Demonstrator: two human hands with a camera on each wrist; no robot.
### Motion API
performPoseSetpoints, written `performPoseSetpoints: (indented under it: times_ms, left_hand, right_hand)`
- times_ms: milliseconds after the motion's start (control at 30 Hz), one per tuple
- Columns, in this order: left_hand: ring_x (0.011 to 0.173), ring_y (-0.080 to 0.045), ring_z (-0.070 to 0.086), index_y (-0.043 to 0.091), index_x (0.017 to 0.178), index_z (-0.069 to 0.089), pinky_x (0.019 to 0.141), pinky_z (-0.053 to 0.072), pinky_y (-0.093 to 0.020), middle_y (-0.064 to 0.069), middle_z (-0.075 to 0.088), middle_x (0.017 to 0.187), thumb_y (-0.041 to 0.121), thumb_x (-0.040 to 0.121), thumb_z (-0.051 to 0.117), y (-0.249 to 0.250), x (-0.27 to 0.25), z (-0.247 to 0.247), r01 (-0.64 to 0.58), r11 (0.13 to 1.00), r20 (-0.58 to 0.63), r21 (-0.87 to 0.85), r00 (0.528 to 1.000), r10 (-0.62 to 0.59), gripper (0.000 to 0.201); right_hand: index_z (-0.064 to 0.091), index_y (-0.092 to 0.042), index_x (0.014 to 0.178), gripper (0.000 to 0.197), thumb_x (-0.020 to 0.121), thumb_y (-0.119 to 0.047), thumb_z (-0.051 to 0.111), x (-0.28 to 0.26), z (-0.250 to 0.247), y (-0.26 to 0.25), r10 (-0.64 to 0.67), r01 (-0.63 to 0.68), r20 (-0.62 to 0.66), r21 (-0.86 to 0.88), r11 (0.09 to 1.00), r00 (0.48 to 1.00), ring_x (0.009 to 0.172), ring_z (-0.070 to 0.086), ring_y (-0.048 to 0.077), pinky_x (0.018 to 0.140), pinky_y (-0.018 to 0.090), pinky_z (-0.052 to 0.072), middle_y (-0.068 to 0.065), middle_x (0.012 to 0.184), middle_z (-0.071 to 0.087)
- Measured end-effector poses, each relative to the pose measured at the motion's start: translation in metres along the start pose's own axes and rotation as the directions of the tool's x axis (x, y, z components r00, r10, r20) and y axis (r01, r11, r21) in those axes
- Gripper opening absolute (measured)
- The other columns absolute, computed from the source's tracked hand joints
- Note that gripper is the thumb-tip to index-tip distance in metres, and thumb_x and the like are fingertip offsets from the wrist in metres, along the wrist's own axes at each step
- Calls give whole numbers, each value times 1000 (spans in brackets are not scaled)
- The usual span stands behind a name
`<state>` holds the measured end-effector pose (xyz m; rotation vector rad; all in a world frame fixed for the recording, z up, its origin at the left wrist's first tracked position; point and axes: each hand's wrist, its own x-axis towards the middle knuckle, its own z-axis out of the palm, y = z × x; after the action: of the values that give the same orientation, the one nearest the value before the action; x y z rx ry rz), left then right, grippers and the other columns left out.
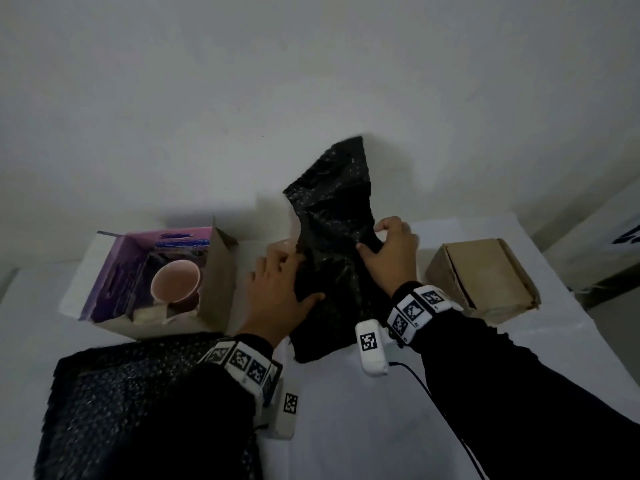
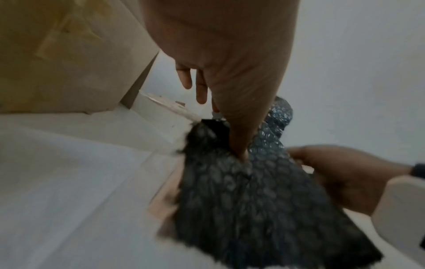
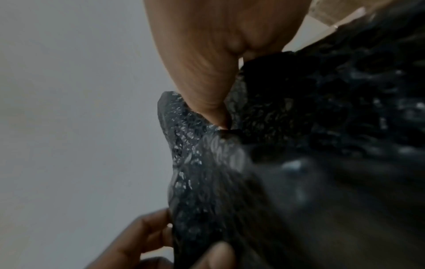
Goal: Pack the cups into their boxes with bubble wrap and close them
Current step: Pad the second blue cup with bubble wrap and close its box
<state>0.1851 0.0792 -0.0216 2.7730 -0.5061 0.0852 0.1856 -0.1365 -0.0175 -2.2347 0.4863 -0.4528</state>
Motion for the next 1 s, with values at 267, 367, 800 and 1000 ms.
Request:
performPoseSetpoints:
  times_ms: [267,367,800,1000]
  left_hand:
    - [98,-31,52,20,93,56,76,35,-38,-5,61,98,27,79,64,8,25,1,-80,990,70,118,995,72,17]
    - [95,-30,54,19,93,56,78,36,-37,-5,60,98,21,78,60,13,27,-4,-93,979,105,180,992,74,15]
    - [125,-24,36,33,106,71,110,10,-55,7,58,121,60,86,21,-8,15,-10,-425,856,360,293,879,313,61]
    - [123,-28,32,36,110,67,99,14,-51,9,50,131,55,88,52,-7,30,-13,-327,892,361,311,909,208,33]
  right_hand:
    - [53,-22,70,42,86,-61,55,-31,-7,11,-433,501,379,-100,860,818,67,49,11,64,31,41,-6,68,53]
    - [60,-25,76,57,86,-75,35,-34,-4,11,-409,617,540,-283,734,736,75,55,13,81,35,40,-8,72,59]
    - [68,-25,102,44,94,-56,39,-28,1,-1,-248,647,730,-330,687,636,95,59,19,97,41,31,-1,95,69]
    - [60,-18,89,17,74,-21,69,-26,-10,7,-422,607,545,-216,764,725,77,59,24,72,38,45,1,85,62]
